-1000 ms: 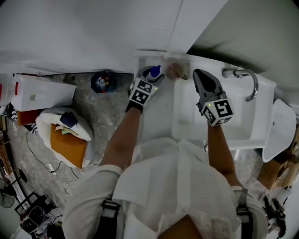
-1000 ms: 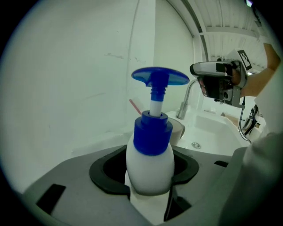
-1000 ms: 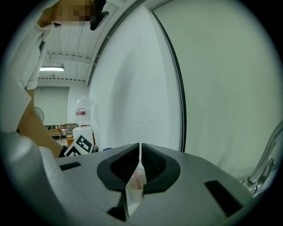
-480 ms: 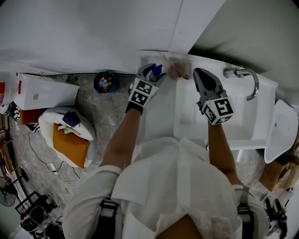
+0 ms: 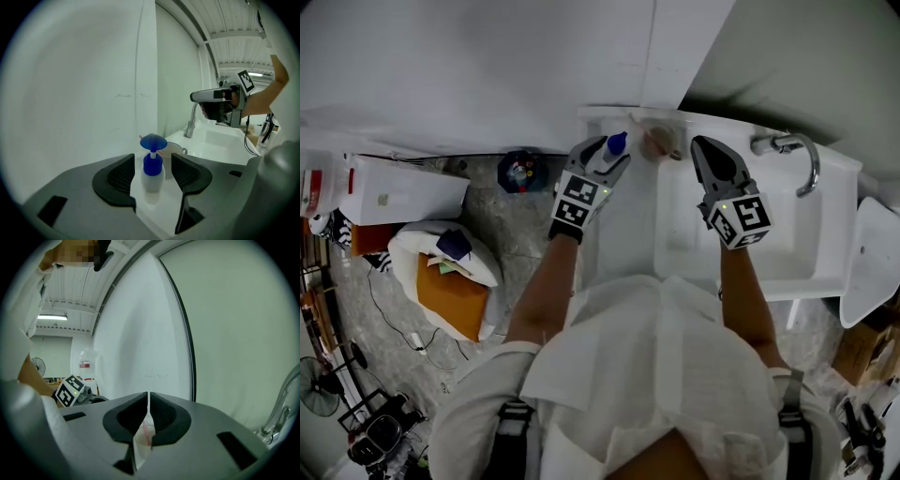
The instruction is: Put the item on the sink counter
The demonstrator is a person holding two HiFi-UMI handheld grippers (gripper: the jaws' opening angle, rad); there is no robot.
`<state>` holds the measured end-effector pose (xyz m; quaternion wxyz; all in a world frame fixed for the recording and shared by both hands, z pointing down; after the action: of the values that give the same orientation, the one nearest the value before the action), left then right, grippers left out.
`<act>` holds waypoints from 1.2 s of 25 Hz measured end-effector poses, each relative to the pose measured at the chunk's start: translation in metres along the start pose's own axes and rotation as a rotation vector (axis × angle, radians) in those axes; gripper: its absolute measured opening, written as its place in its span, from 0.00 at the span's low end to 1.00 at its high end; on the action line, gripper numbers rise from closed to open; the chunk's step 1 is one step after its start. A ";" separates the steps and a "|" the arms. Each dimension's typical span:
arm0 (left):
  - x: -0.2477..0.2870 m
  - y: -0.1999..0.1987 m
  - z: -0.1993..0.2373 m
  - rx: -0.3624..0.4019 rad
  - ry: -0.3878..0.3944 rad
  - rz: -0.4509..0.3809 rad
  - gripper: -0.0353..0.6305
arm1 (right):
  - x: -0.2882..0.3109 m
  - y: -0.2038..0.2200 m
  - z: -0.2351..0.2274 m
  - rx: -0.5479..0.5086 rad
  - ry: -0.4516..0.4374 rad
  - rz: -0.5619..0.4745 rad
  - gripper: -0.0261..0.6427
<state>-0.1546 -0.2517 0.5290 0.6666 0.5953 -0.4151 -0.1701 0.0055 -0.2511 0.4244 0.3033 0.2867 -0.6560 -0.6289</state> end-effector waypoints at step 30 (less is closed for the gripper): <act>-0.153 -0.138 0.019 0.021 -0.237 -0.462 0.12 | -0.080 -0.066 -0.009 -0.076 0.125 -0.140 0.07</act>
<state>-0.2237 -0.1863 0.3454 0.5505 0.6570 -0.3451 -0.3823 0.0641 -0.1989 0.3557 0.3093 0.3589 -0.5899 -0.6539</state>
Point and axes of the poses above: the fingertips, and each gripper's own axes: x forward along the fingers, z to its left, y out of its underside, the point moved 2 cm from there along -x, backward along the fingers, and after that the axes turned 5 degrees about -z, right-handed, at the moved point
